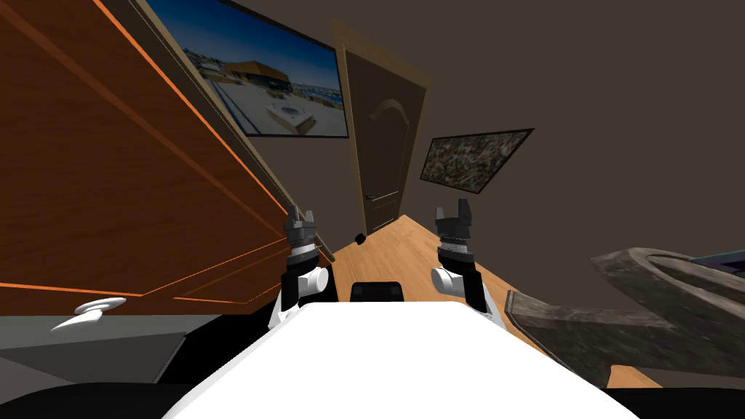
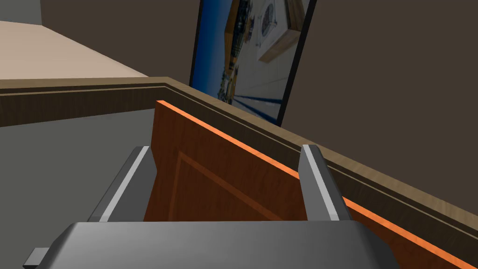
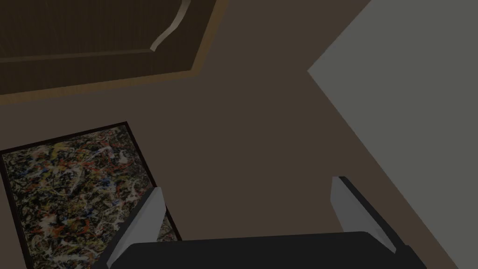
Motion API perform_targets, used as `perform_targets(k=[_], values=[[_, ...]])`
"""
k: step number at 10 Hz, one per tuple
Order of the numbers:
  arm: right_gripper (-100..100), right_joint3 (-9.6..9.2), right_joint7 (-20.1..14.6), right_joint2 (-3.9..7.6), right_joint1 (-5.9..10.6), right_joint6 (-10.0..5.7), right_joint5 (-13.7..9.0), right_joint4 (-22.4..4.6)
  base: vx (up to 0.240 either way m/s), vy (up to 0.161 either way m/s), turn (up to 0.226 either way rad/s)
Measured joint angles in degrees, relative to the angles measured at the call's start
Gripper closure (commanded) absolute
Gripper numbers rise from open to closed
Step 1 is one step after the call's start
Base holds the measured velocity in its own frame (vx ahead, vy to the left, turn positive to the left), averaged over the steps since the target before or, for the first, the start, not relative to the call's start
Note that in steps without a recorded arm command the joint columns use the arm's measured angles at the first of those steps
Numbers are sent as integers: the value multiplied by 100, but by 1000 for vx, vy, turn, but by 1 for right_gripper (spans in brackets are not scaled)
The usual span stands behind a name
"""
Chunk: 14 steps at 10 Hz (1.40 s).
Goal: Pull the door open
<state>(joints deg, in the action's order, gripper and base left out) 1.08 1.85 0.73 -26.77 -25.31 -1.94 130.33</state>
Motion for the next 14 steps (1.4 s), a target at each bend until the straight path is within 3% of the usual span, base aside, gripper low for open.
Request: perform_targets(k=[10,14], values=[[-100,-86,-217,355,439,-203,-20,-1260,80,-4,96],[-100,-140,-321,506,744,-359,-17,-2037,103,-13,121]])
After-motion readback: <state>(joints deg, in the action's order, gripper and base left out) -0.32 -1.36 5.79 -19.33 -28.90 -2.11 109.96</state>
